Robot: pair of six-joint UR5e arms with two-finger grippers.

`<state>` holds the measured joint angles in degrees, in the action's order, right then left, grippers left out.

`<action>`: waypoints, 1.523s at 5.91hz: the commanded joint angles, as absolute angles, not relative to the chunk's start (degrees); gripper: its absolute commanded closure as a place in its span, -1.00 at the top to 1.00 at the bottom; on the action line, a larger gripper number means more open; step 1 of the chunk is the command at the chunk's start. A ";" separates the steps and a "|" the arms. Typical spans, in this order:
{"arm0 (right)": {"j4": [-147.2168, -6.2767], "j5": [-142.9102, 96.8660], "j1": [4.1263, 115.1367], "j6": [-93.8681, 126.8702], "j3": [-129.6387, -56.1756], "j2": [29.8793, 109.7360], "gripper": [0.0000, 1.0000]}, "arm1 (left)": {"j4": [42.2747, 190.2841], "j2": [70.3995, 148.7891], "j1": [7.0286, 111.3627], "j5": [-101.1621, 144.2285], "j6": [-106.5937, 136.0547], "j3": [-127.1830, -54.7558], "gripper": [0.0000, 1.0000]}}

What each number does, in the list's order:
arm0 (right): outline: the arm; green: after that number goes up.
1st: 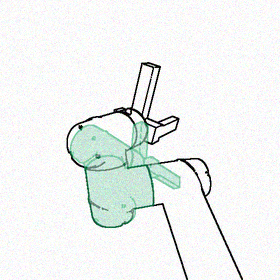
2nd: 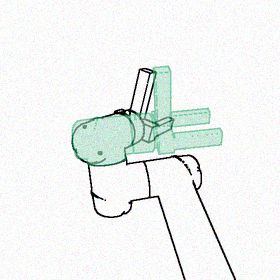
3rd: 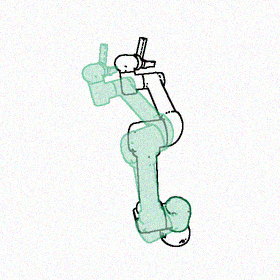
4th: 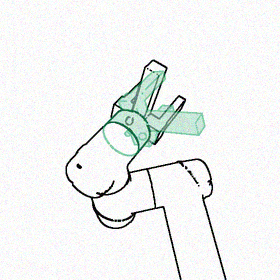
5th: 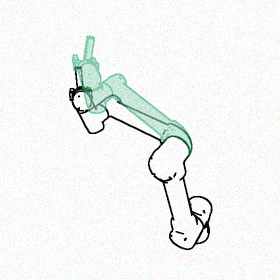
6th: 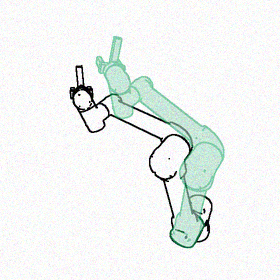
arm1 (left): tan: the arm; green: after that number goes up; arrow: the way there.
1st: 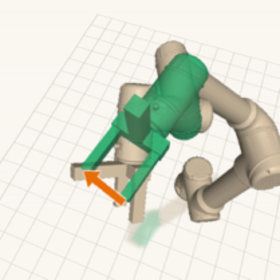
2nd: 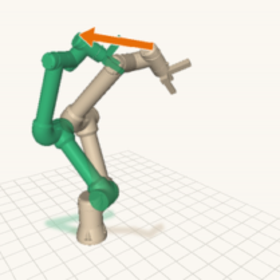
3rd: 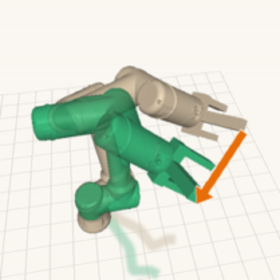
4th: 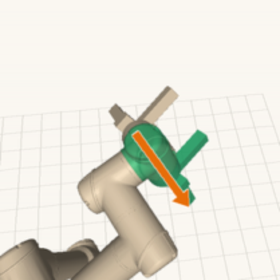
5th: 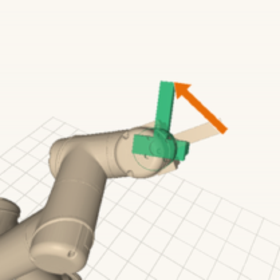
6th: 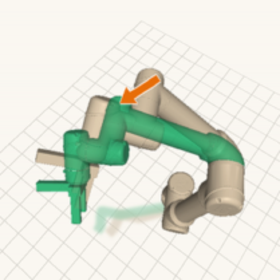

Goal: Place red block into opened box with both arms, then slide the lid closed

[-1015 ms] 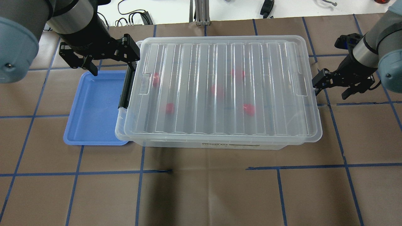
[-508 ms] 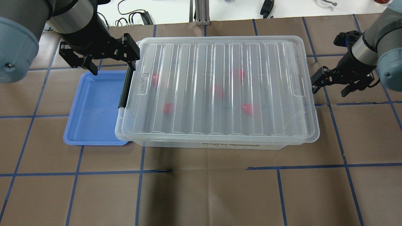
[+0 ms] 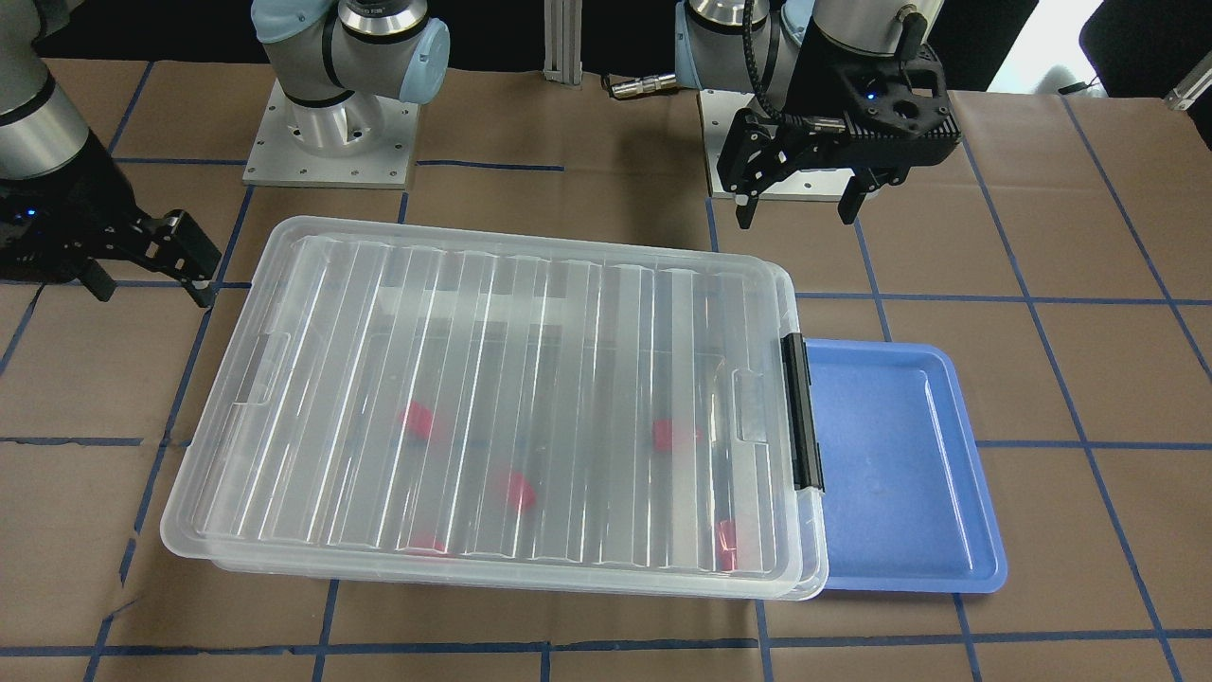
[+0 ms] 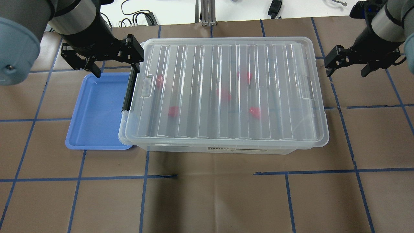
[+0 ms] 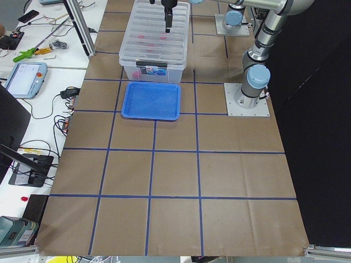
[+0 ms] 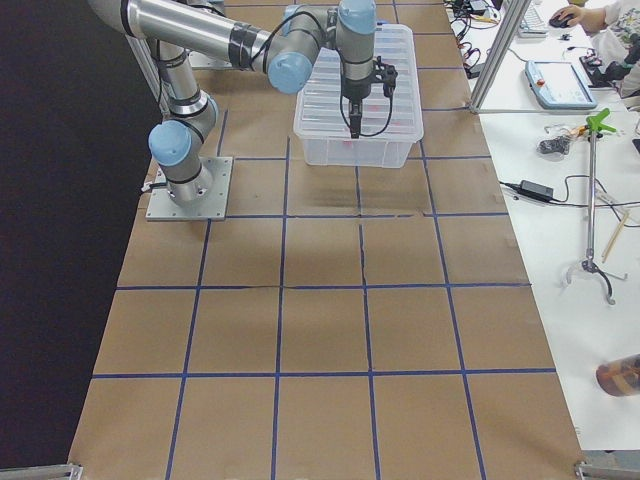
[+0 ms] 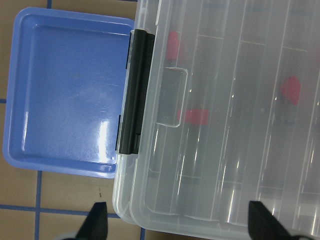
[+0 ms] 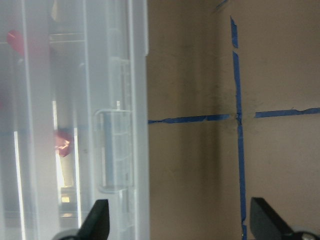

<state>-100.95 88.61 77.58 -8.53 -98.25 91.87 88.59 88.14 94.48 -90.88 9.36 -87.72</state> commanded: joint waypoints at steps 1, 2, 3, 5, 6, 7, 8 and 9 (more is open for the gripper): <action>-92.77 88.68 85.56 0.39 -93.98 94.39 1.00 | 88.68 88.15 94.48 -90.79 9.32 -87.80 0.96; -89.16 88.68 89.17 4.09 -91.61 93.87 1.00 | 88.68 88.15 94.48 -90.79 9.32 -87.80 0.96; -87.21 88.68 90.77 5.78 -90.28 93.52 1.00 | 88.68 88.15 94.48 -90.79 9.32 -87.80 0.96; -87.01 88.51 90.97 5.89 -90.00 92.72 1.00 | 88.68 88.15 94.48 -90.79 9.32 -87.71 0.96; -86.92 88.51 91.84 6.15 -89.83 92.72 1.00 | 88.68 88.15 94.48 -90.79 9.32 -87.71 0.96; -86.14 88.59 92.72 7.20 -88.17 92.29 1.00 | 88.68 88.15 94.48 -90.79 9.32 -87.71 0.96; -85.61 88.68 92.64 7.21 -87.20 91.50 1.00 | 88.68 88.15 94.48 -90.79 9.40 -87.80 0.96; -85.52 88.59 92.64 7.21 -87.10 91.49 1.00 | 88.68 88.15 94.48 -90.79 9.32 -87.80 0.96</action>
<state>-85.76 88.63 92.59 7.13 -87.49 91.71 88.68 88.15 94.48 -90.79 9.36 -87.77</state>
